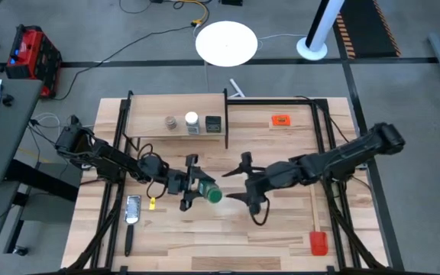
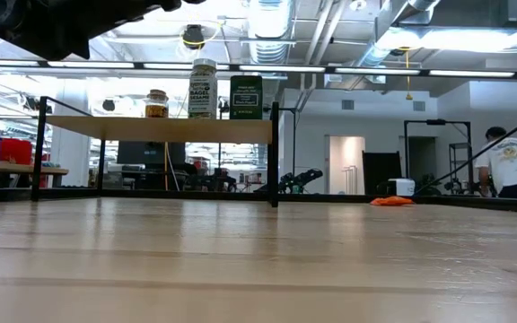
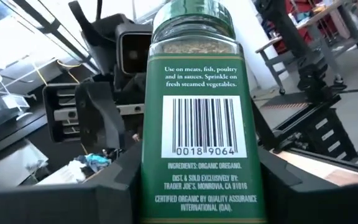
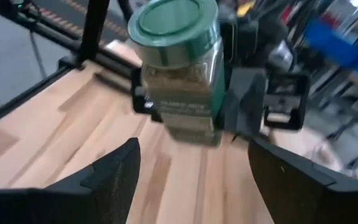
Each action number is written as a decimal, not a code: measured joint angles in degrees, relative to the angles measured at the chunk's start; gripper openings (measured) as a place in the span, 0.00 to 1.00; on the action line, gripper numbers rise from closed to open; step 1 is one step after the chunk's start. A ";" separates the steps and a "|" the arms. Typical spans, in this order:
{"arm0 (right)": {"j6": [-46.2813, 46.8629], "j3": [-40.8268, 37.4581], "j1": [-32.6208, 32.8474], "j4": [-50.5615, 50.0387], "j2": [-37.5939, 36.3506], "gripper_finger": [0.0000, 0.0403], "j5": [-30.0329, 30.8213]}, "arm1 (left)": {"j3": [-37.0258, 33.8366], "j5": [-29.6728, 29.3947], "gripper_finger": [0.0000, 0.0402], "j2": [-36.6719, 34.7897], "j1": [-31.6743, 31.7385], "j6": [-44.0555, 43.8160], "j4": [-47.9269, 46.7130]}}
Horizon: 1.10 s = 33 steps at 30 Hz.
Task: Shelf spices
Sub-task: Put the green seasoning bottle on the shelf
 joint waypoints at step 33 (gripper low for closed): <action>-1.04 -4.04 -4.63 45.57 17.40 0.74 -4.93 | -0.11 -2.11 0.42 0.07 -1.29 2.31 0.97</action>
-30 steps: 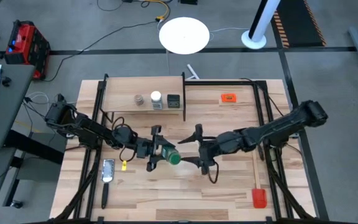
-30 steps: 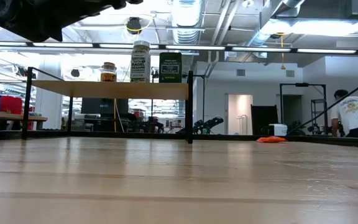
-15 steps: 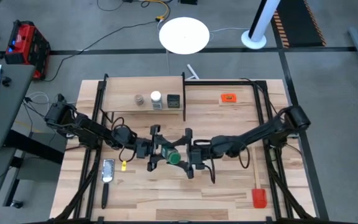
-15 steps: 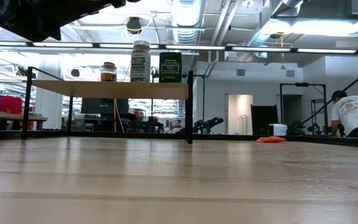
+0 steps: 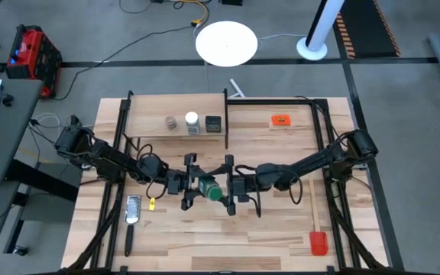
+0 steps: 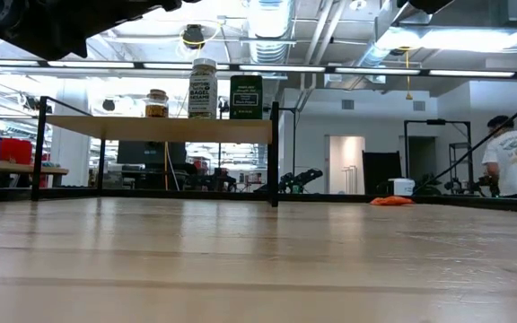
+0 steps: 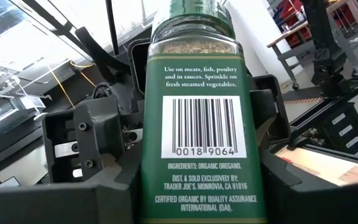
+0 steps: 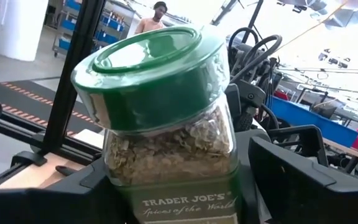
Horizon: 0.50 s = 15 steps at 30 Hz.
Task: Shelf spices
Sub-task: Put the green seasoning bottle on the shelf
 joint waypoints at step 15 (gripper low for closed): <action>-8.58 0.00 1.11 1.72 0.02 0.54 0.46 | 0.06 0.34 0.42 -0.02 -0.02 -2.22 -0.66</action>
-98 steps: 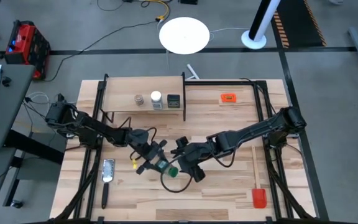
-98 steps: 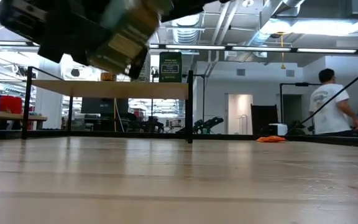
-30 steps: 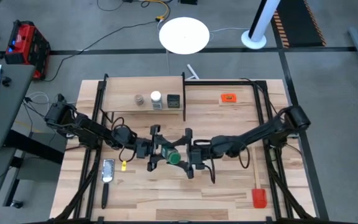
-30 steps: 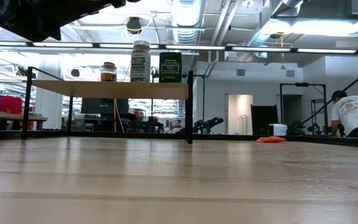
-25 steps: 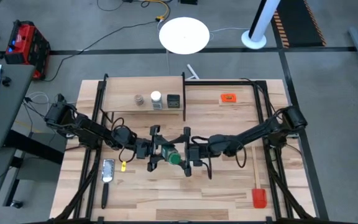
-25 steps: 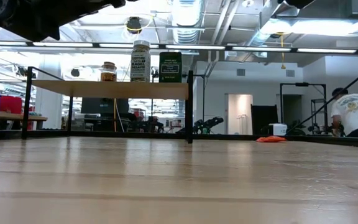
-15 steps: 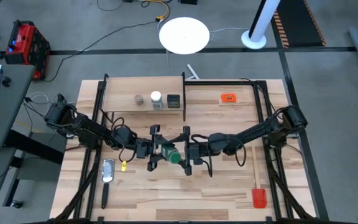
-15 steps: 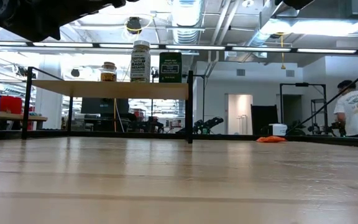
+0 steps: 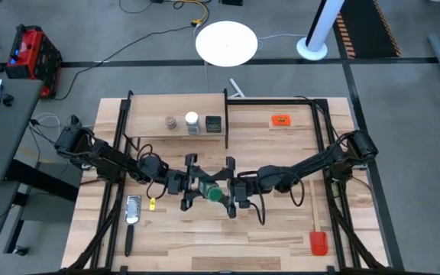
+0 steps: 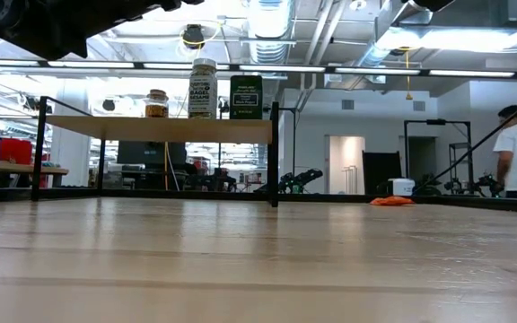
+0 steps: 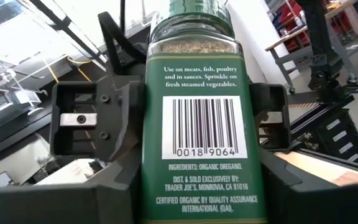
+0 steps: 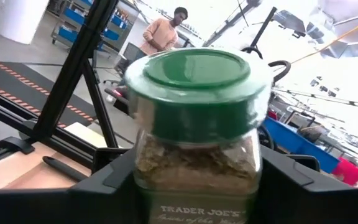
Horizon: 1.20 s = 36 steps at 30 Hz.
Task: Shelf spices
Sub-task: Put the green seasoning bottle on the shelf
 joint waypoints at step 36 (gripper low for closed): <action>-9.00 -0.02 5.25 -4.05 -1.04 0.52 18.59 | 0.18 -6.27 0.53 0.00 -0.08 -8.47 -5.41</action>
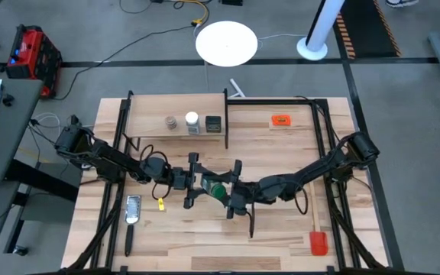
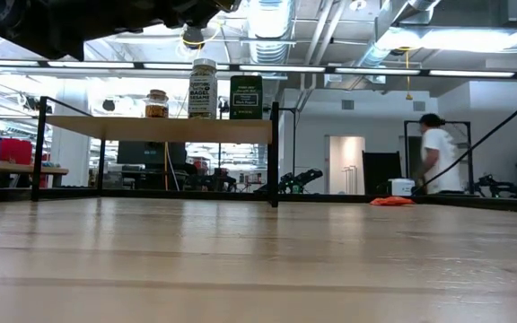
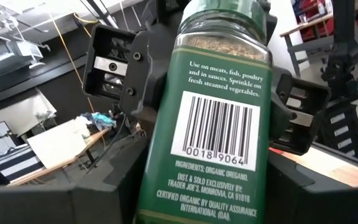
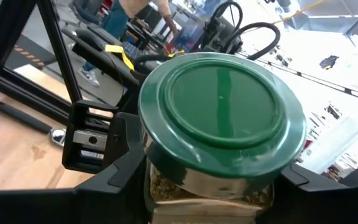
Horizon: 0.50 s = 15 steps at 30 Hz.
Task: Shelf spices
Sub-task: Put the green seasoning bottle on the shelf
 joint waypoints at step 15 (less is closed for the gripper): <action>-1.52 0.04 -0.42 -0.36 -0.60 0.51 0.11 | 2.66 -4.94 0.65 -0.09 -1.31 -3.30 -3.37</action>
